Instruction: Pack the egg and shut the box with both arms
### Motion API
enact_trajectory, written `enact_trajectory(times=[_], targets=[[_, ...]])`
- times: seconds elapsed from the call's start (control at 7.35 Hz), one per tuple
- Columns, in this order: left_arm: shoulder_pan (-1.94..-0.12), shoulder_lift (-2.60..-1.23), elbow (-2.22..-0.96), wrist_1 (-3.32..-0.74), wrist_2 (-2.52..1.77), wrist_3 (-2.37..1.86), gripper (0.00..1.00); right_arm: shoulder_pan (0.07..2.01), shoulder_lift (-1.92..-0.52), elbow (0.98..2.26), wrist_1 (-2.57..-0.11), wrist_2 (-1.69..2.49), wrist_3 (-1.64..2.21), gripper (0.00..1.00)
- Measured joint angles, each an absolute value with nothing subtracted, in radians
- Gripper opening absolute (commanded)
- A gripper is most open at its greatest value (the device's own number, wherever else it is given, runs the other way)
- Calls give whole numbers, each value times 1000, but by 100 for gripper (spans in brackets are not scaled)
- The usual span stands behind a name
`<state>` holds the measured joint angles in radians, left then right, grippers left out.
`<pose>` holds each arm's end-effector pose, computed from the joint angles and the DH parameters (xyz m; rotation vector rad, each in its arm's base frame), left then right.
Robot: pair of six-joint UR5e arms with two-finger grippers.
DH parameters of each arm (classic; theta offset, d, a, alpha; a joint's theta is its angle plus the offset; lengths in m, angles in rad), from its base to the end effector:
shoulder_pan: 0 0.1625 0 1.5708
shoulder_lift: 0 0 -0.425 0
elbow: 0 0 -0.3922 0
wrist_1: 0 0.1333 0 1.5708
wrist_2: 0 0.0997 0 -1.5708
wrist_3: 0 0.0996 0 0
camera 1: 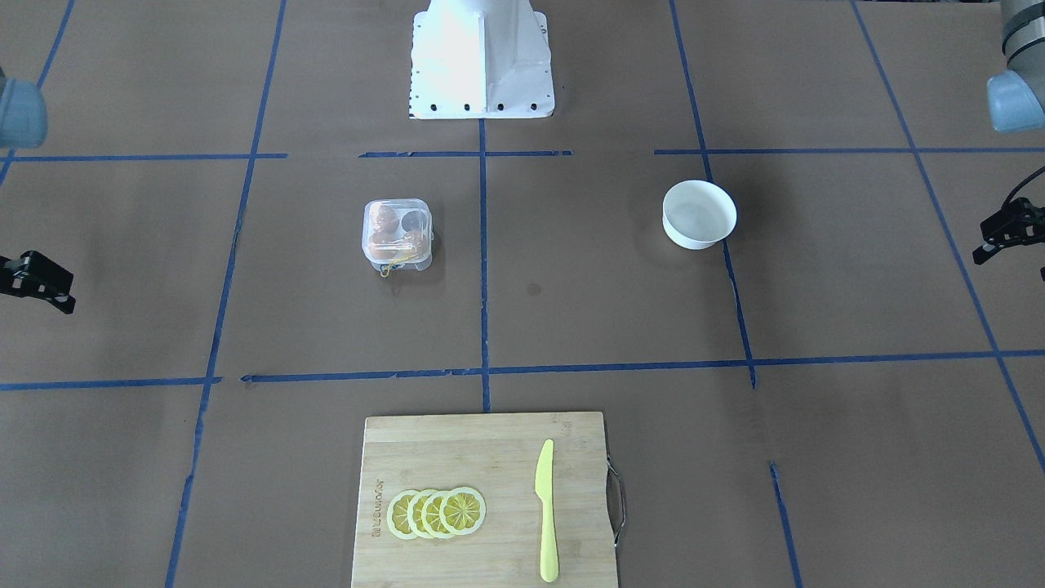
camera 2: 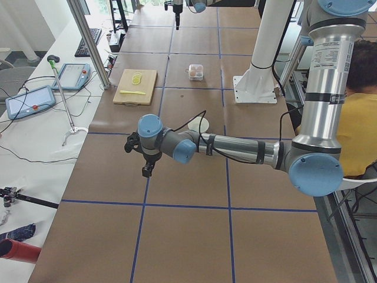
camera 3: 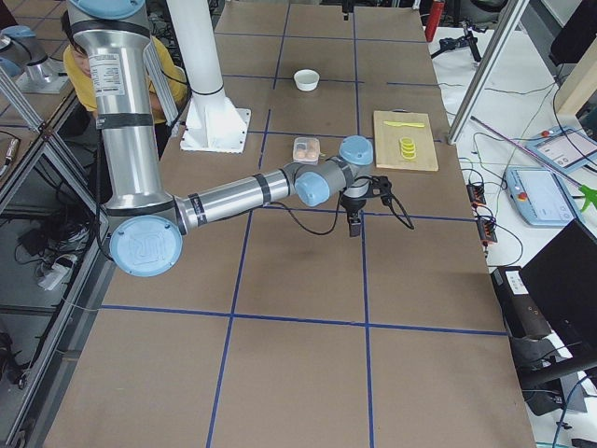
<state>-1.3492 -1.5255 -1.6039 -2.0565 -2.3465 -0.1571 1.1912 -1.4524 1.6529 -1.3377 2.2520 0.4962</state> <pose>0.0466 -0.4960 0.6097 0.2985 0.8328 0.2438 -0.1410 -0.5440 0.5347 0.0930 -0.7830 -0.0372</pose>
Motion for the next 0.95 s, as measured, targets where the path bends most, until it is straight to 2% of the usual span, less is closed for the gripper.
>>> enact_trajectory(times=[0.41, 0.95], targets=[[-1352, -1397, -1606, -2216, -2345, -158, 94, 1271, -1451, 1563, -1336, 2274, 346, 100], [-1349, -1401, -1596, -2232, -2344, -170, 95, 1281, -1458, 1553, -1332, 2282, 327, 100]])
